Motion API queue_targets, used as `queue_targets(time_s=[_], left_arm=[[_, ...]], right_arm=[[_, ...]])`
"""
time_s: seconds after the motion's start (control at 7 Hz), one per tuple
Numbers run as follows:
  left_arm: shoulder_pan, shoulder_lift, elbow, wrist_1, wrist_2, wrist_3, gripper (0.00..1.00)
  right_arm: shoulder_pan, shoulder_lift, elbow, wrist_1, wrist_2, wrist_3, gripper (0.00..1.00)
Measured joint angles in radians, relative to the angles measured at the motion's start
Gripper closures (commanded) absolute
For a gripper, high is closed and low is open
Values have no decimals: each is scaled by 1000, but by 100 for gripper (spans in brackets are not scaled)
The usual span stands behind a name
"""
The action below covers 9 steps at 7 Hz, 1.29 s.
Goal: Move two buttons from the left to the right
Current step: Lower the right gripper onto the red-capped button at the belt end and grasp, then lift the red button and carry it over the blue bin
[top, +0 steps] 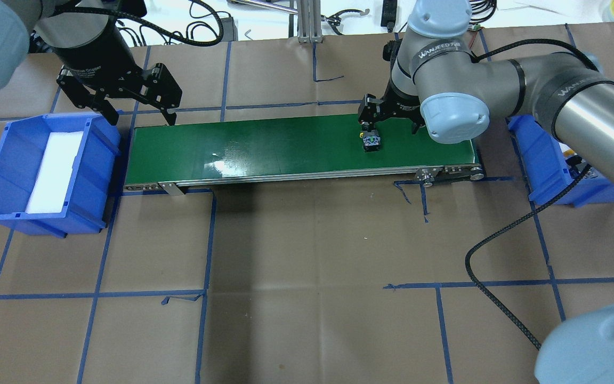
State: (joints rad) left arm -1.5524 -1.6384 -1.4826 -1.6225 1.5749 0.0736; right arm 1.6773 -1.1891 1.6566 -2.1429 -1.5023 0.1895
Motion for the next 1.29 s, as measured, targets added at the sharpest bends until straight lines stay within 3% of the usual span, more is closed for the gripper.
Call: queue_targets(time_s=[0.43,0.71,0.86,1.0,1.14,1.29], left_arm=[[0,0,-1,0,1,0,0],[0,0,-1,0,1,0,0],[0,0,-1,-1,0,0,0],[0,0,-1,0,1,0,0],[0,0,-1,-1,0,0,0],[0,0,-1,0,1,0,0]], right_arm=[[2,71,-49,-5,35,1,4],[2,90,-47,-2,7,-5,13],[2,99,-47,-1,-35,-6,29],[1,103,-47,2,-79,-8,73],[1,105,-47,13,-99,-10,97],[-1,103,-50,41,-106,-14,99]])
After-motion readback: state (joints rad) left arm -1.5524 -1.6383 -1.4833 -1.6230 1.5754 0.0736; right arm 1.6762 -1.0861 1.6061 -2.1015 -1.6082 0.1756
